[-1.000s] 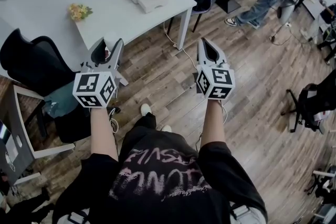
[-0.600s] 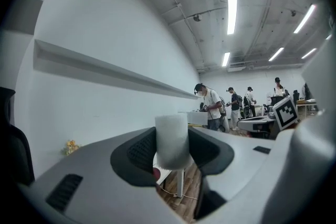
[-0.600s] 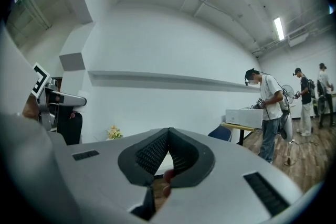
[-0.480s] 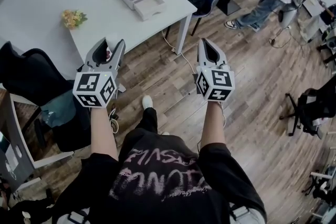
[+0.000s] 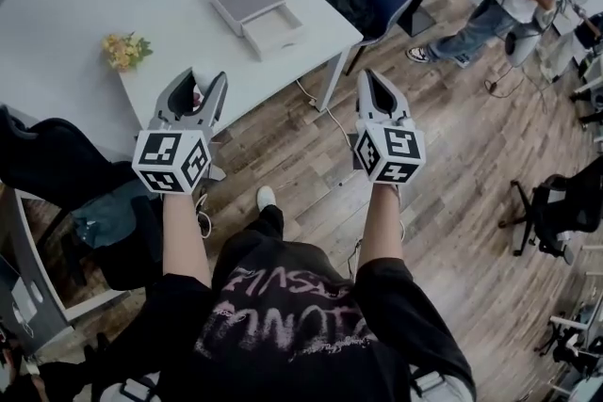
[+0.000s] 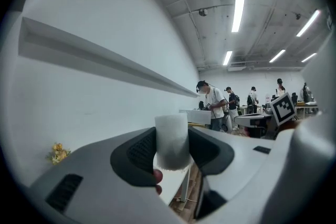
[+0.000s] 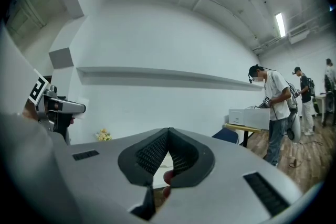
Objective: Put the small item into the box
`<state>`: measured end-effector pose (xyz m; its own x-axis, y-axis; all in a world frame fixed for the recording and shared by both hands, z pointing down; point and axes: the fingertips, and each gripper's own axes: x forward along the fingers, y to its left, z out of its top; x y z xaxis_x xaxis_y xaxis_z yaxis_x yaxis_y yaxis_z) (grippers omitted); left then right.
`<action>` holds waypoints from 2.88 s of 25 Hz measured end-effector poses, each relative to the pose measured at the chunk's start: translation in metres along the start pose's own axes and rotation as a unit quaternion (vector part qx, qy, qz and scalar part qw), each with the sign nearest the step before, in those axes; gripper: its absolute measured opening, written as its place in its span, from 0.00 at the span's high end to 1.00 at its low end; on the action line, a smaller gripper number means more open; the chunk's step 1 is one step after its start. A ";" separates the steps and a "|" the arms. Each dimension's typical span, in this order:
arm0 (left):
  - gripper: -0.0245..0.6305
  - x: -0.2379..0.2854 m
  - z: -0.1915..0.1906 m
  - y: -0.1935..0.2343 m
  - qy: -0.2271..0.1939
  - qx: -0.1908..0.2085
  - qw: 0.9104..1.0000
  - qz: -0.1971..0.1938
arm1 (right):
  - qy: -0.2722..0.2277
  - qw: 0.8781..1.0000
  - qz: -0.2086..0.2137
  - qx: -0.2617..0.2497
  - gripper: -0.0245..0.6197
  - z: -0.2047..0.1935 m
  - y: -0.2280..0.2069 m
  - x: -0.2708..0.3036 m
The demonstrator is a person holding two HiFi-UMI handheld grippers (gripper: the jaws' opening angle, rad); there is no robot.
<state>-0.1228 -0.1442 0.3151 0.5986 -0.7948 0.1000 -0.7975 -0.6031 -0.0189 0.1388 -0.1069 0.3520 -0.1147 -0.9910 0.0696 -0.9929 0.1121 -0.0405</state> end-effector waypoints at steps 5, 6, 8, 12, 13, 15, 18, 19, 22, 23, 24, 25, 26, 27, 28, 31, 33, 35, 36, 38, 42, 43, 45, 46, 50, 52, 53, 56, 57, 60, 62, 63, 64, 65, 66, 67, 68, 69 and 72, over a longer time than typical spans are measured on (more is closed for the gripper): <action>0.68 0.038 0.000 0.033 0.004 -0.003 1.000 -0.010 | 0.004 1.000 -0.008 0.000 0.94 0.004 0.000 0.051; 0.68 0.045 0.000 0.040 0.004 -0.005 1.000 -0.012 | 0.005 1.000 -0.008 0.000 0.94 0.004 0.002 0.061; 0.68 0.058 0.000 0.049 0.005 -0.002 1.000 -0.020 | 0.007 1.000 -0.009 0.001 0.94 0.004 0.003 0.078; 0.68 0.081 0.001 0.060 0.007 0.005 0.999 -0.033 | 0.010 1.000 -0.011 -0.002 0.94 0.005 0.004 0.102; 0.68 0.084 0.002 0.064 0.005 0.003 0.999 -0.035 | 0.011 1.000 -0.011 -0.004 0.94 0.006 0.005 0.107; 0.68 0.091 0.003 0.072 0.005 -0.001 0.999 -0.037 | 0.013 1.000 -0.014 -0.008 0.94 0.007 0.007 0.116; 0.68 0.098 0.002 0.081 0.007 -0.004 0.999 -0.037 | 0.014 1.000 -0.018 -0.014 0.94 0.011 0.008 0.126; 0.68 0.100 0.003 0.084 0.007 -0.004 0.999 -0.038 | 0.013 1.000 -0.020 -0.014 0.94 0.014 0.009 0.129; 0.68 0.106 0.006 0.093 0.008 -0.002 0.999 -0.037 | 0.010 1.000 -0.016 -0.011 0.94 0.018 0.012 0.140; 0.68 0.107 0.006 0.096 0.007 -0.004 0.999 -0.035 | 0.012 1.000 -0.014 -0.013 0.94 0.017 0.014 0.143; 0.68 0.108 0.007 0.100 0.006 -0.006 0.999 -0.034 | 0.013 1.000 -0.012 -0.016 0.94 0.017 0.017 0.146; 0.68 0.110 0.008 0.103 0.005 -0.007 0.999 -0.033 | 0.014 1.000 -0.010 -0.017 0.94 0.016 0.019 0.149; 0.68 0.113 0.009 0.105 0.005 -0.006 0.999 -0.033 | 0.014 1.000 -0.008 -0.018 0.94 0.016 0.019 0.153; 0.68 0.116 0.010 0.106 0.005 -0.003 0.999 -0.033 | 0.014 1.000 -0.007 -0.018 0.94 0.016 0.018 0.157; 0.68 0.121 0.012 0.106 0.005 0.001 0.999 -0.033 | 0.014 1.000 -0.007 -0.017 0.94 0.017 0.016 0.160; 0.68 0.138 0.014 0.105 0.009 0.007 0.999 -0.034 | 0.013 1.000 -0.002 -0.015 0.94 0.019 0.008 0.175; 0.68 0.151 0.014 0.106 0.012 0.009 0.999 -0.034 | 0.012 1.000 0.004 -0.015 0.94 0.021 0.003 0.187; 0.68 0.164 0.013 0.107 0.017 0.013 0.999 -0.031 | 0.014 1.000 0.009 -0.015 0.94 0.019 -0.004 0.200; 0.68 0.171 0.012 0.106 0.020 0.015 0.999 -0.029 | 0.015 1.000 0.012 -0.014 0.94 0.019 -0.008 0.206; 0.68 0.186 0.013 0.106 0.023 0.016 0.999 -0.023 | 0.015 1.000 0.019 -0.013 0.94 0.018 -0.018 0.220; 0.68 0.219 0.009 0.107 0.035 0.017 0.999 -0.004 | 0.018 0.999 0.032 -0.009 0.94 0.016 -0.045 0.250; 0.68 0.226 0.008 0.108 0.037 0.017 0.999 0.001 | 0.020 0.999 0.036 -0.008 0.94 0.014 -0.052 0.258; 0.68 0.238 0.007 0.110 0.040 0.017 0.999 0.013 | 0.023 0.999 0.044 -0.007 0.94 0.012 -0.062 0.272; 0.68 0.244 0.008 0.110 0.040 0.019 0.999 0.020 | 0.024 0.998 0.049 -0.007 0.94 0.012 -0.067 0.279; 0.68 0.264 0.010 0.106 0.045 0.020 0.998 0.041 | 0.026 0.997 0.072 -0.008 0.94 0.012 -0.084 0.299; 0.68 0.271 0.009 0.105 0.048 0.019 0.997 0.052 | 0.026 0.996 0.083 -0.010 0.94 0.013 -0.090 0.308; 0.68 0.274 0.008 0.104 0.049 0.021 0.997 0.057 | 0.026 0.996 0.088 -0.009 0.94 0.013 -0.093 0.313; 0.68 0.281 0.008 0.101 0.057 0.028 0.996 0.066 | 0.029 0.995 0.100 -0.011 0.94 0.011 -0.098 0.323; 0.68 0.283 0.007 0.102 0.061 0.028 0.995 0.069 | 0.030 0.994 0.104 -0.013 0.94 0.010 -0.098 0.326; 0.68 0.284 0.005 0.108 0.068 0.027 0.994 0.081 | 0.030 0.993 0.117 -0.008 0.94 0.009 -0.094 0.336; 0.68 0.284 0.004 0.111 0.072 0.027 0.993 0.087 | 0.031 0.991 0.126 -0.006 0.94 0.008 -0.091 0.342; 0.68 0.285 0.002 0.112 0.074 0.027 0.993 0.089 | 0.032 0.991 0.131 -0.001 0.94 0.007 -0.089 0.345; 0.68 0.286 0.000 0.113 0.077 0.027 0.993 0.090 | 0.033 0.990 0.134 0.003 0.94 0.005 -0.088 0.348; 0.68 0.287 -0.003 0.115 0.079 0.027 0.992 0.091 | 0.035 0.990 0.135 0.005 0.94 0.003 -0.088 0.351; 0.68 0.288 -0.005 0.117 0.082 0.026 0.992 0.092 | 0.037 0.990 0.136 0.005 0.94 0.001 -0.086 0.354; 0.68 0.288 -0.008 0.120 0.083 0.024 0.992 0.093 | 0.039 0.990 0.136 0.005 0.94 -0.001 -0.085 0.357; 0.68 0.289 -0.010 0.123 0.085 0.021 0.992 0.093 | 0.041 0.990 0.136 0.005 0.94 -0.003 -0.083 0.360; 0.68 0.291 -0.012 0.126 0.087 0.017 0.992 0.093 | 0.042 0.990 0.136 0.005 0.94 -0.004 -0.082 0.362; 0.68 0.298 -0.019 0.129 0.092 0.009 0.992 0.089 | 0.047 0.990 0.135 0.009 0.94 -0.008 -0.082 0.367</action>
<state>-0.0487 -0.4571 0.3615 0.4237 -0.8639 0.2725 -0.8867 -0.4570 -0.0702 0.1775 -0.4796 0.3892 -0.3790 -0.9137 0.1466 -0.9250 0.3696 -0.0875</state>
